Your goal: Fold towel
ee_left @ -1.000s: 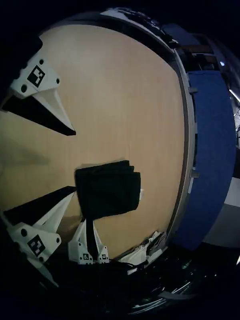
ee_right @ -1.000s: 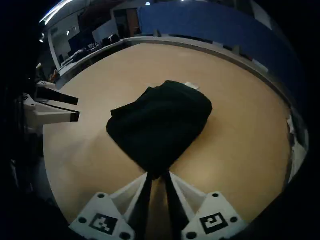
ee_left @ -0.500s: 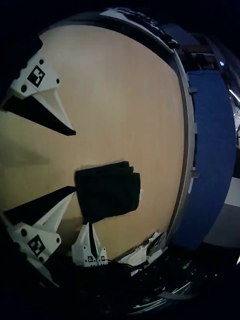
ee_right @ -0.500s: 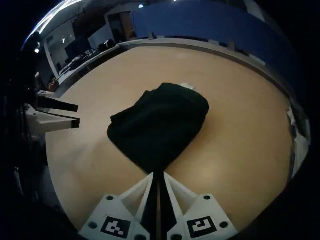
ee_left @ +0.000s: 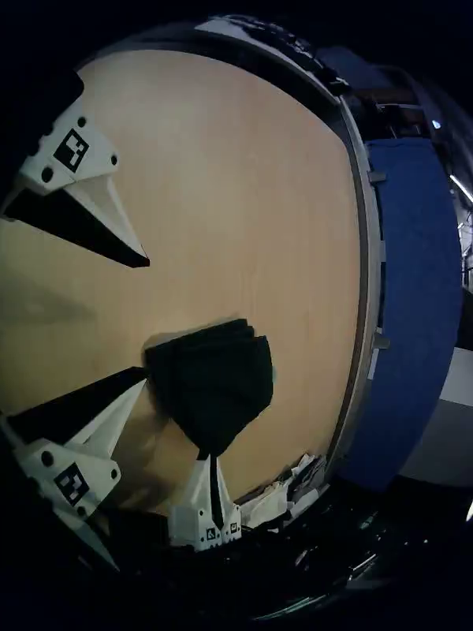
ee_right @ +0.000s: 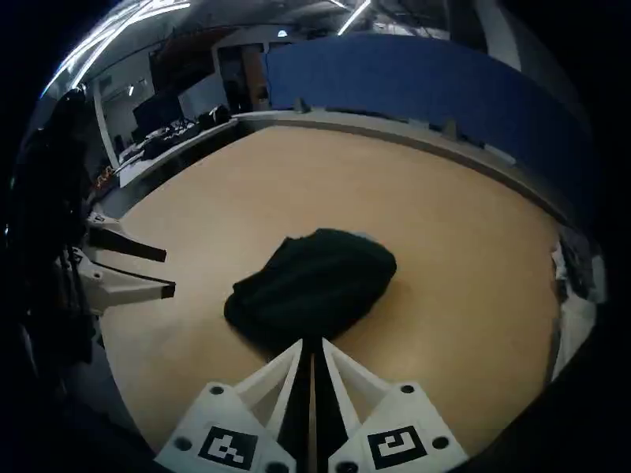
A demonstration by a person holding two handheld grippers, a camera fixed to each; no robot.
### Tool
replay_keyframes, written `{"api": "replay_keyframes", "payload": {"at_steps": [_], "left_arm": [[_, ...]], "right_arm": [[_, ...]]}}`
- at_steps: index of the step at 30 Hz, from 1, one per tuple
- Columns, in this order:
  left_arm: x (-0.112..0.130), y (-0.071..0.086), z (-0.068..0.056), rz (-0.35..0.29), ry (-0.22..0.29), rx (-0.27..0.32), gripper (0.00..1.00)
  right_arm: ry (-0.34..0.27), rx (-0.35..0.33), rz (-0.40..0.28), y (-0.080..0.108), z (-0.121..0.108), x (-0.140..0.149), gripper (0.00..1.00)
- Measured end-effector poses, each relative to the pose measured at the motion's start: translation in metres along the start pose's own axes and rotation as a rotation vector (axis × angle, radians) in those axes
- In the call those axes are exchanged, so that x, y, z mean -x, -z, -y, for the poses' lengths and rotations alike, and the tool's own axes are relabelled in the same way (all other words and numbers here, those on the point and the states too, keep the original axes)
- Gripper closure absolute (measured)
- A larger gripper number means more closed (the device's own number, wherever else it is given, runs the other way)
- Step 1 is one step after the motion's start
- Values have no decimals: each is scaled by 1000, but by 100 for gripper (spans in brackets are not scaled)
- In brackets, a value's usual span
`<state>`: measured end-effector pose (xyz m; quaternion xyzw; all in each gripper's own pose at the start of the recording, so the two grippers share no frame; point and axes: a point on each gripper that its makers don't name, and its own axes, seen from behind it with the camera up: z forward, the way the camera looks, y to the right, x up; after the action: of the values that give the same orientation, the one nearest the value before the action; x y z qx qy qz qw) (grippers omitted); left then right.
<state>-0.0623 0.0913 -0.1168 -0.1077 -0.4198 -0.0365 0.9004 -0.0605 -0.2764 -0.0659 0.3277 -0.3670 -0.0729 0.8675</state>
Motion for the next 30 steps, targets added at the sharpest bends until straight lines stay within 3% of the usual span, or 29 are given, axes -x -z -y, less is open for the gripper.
{"api": "replay_keyframes", "payload": {"at_steps": [15,30], "left_arm": [[-15,11,0,-41,3,9,6],[-19,18,-1,-56,12,21,7]], "right_arm": [[104,32,-126,46,-10,-72,98],[158,58,-175,72,-15,-101,98]]}}
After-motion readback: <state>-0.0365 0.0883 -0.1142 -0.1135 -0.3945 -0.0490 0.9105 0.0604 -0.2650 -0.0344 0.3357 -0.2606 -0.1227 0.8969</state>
